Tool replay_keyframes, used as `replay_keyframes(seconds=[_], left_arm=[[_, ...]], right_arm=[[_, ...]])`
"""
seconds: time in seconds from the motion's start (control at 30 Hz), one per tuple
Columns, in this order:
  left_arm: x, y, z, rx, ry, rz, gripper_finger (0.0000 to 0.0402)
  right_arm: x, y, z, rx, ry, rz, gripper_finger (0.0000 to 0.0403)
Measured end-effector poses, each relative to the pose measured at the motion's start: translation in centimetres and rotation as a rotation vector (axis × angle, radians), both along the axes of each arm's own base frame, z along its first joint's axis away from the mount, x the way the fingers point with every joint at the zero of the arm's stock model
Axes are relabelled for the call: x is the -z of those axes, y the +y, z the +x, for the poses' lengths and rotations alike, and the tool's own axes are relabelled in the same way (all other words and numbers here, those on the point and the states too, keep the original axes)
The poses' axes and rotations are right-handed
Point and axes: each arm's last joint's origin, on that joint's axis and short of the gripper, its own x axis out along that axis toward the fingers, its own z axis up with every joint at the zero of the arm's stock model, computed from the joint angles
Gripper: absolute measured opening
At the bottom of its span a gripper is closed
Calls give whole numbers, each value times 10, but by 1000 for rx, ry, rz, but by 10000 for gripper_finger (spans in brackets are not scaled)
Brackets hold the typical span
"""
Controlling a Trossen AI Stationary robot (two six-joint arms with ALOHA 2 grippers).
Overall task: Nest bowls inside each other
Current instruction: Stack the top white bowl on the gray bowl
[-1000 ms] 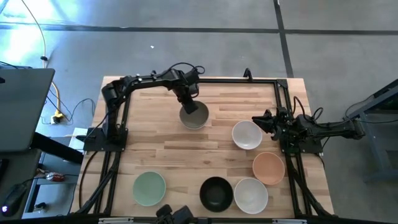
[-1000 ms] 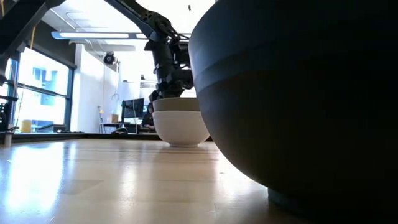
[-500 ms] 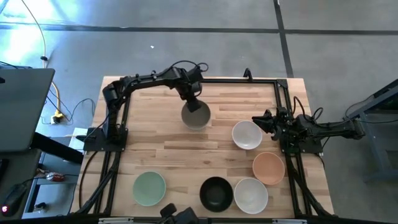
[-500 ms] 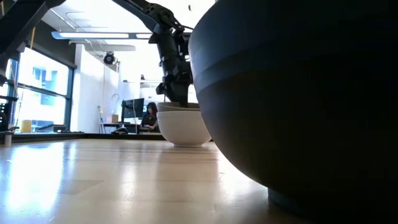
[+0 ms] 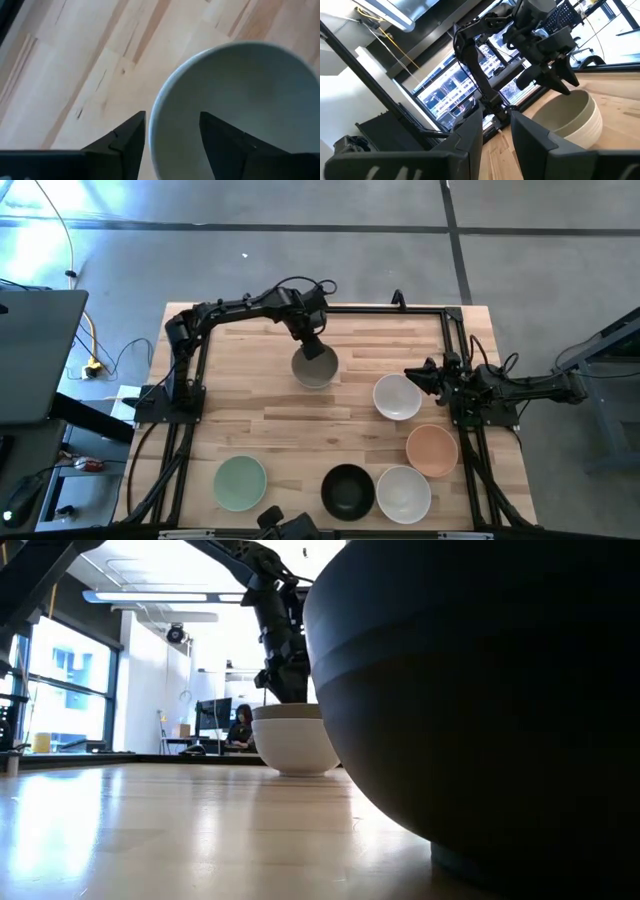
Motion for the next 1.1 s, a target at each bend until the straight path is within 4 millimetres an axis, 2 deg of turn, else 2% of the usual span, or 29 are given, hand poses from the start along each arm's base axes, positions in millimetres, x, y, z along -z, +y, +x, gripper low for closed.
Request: replay_keyframes(seconds=[0.1,0.2,0.27,0.37,0.47,0.6,0.7,0.83,0.97,1.1], left_arm=[[0,-4,-7,6,62,-39,176],[-5,-10,-16,27,132,-52,176],[-13,-13,-22,44,162,-43,177],[-30,-17,-28,49,117,-7,177],[-51,-20,-34,44,48,40,177],[-77,-25,-46,27,-36,98,177],[-95,-30,-55,13,-84,132,177],[-111,-37,-65,12,-131,152,177],[-124,-47,-72,8,-172,167,177],[-133,-57,-75,7,-200,171,177]], right_arm=[[6,1,1,-69,46,127,94],[18,3,2,-136,165,251,94],[23,4,2,-138,208,276,94],[20,3,2,-81,199,254,94],[2,2,-2,-29,197,198,94],[-34,-1,-13,25,258,102,94],[-61,-2,-24,65,395,39,95],[-84,-3,-29,81,681,22,95],[-98,-2,-22,86,954,78,95],[-106,1,-3,71,1105,149,95]])
